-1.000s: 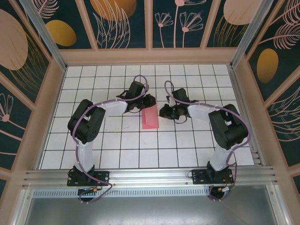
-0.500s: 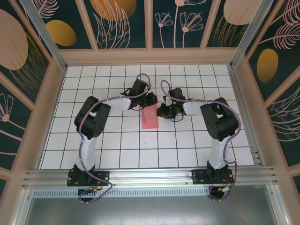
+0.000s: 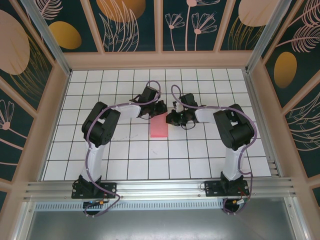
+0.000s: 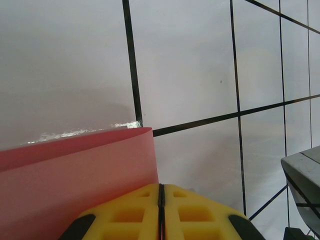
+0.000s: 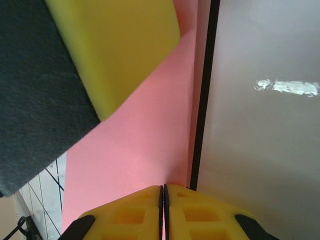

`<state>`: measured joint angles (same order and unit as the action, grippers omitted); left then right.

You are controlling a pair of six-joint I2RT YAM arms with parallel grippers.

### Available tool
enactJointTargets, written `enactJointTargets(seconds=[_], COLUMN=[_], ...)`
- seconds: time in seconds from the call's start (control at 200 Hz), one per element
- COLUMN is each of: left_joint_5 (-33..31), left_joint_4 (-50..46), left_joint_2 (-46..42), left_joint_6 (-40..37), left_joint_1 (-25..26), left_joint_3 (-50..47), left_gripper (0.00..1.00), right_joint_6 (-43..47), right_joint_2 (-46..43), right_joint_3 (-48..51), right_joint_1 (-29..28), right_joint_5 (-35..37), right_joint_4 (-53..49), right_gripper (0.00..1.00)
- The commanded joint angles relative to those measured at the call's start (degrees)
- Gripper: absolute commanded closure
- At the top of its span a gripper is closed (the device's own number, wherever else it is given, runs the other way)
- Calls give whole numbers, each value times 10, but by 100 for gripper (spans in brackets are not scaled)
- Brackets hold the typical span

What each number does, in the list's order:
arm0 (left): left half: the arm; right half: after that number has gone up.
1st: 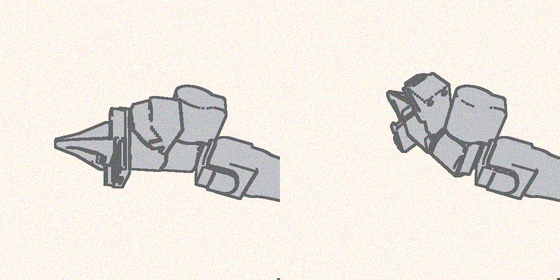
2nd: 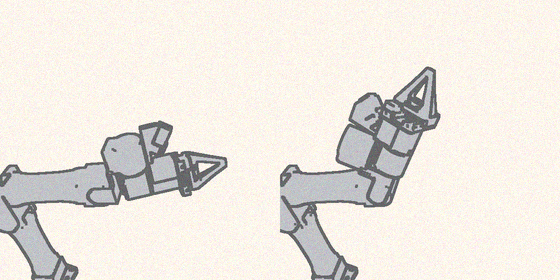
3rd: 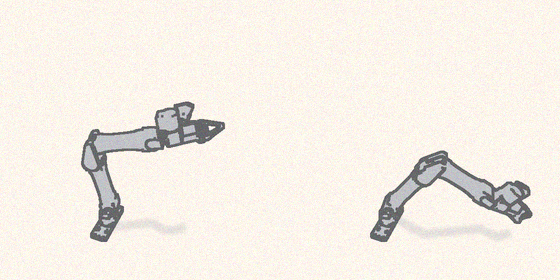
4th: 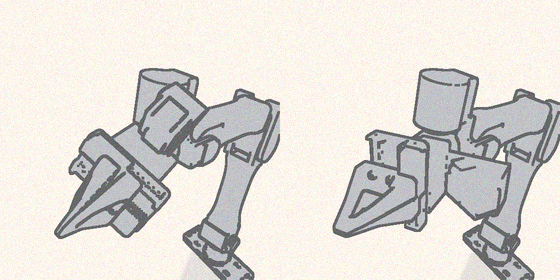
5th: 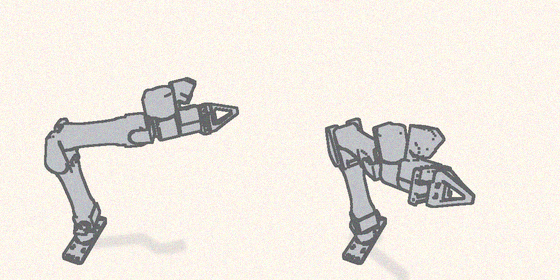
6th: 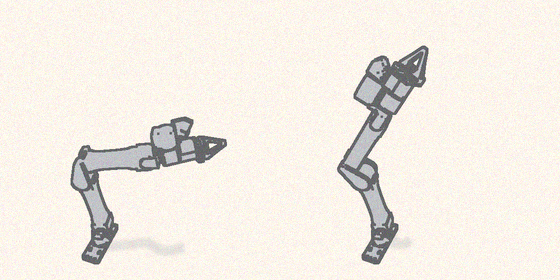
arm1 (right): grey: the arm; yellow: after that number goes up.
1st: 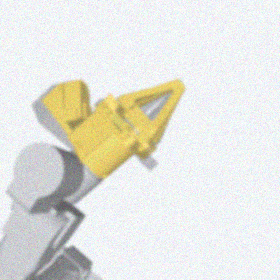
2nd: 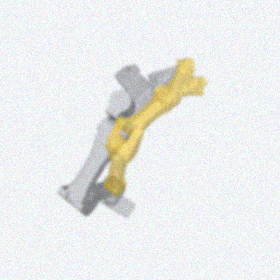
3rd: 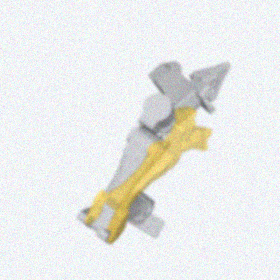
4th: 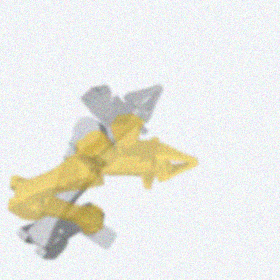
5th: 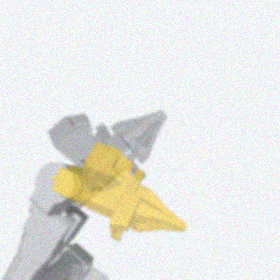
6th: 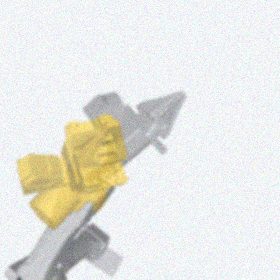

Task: Fold a paper plane with a square sheet of paper (pick it up from the middle)
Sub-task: Fold the square sheet of paper in half at the center of the table.

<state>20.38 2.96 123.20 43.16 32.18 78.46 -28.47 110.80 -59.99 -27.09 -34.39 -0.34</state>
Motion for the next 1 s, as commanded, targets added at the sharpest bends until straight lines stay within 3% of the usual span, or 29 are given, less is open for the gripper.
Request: enactJointTargets(seconds=[0.0,0.33,0.64,0.991], left_joint_5=[-1,37,-46,-57], left_joint_4=[-3,12,-42,-38], left_joint_2=[6,27,46,44], left_joint_6=[-6,-5,-15,-12], left_joint_1=[-5,-5,-6,-5], left_joint_3=[8,16,30,14], left_gripper=[90,89,91,91], right_joint_6=[2,11,29,16], right_joint_2=[14,33,11,-37], right_joint_3=[-6,-8,-4,50], right_joint_1=[-7,-10,-22,-52], right_joint_5=[-4,19,13,5], right_joint_4=[3,-27,-52,-56], right_gripper=[87,88,87,88])
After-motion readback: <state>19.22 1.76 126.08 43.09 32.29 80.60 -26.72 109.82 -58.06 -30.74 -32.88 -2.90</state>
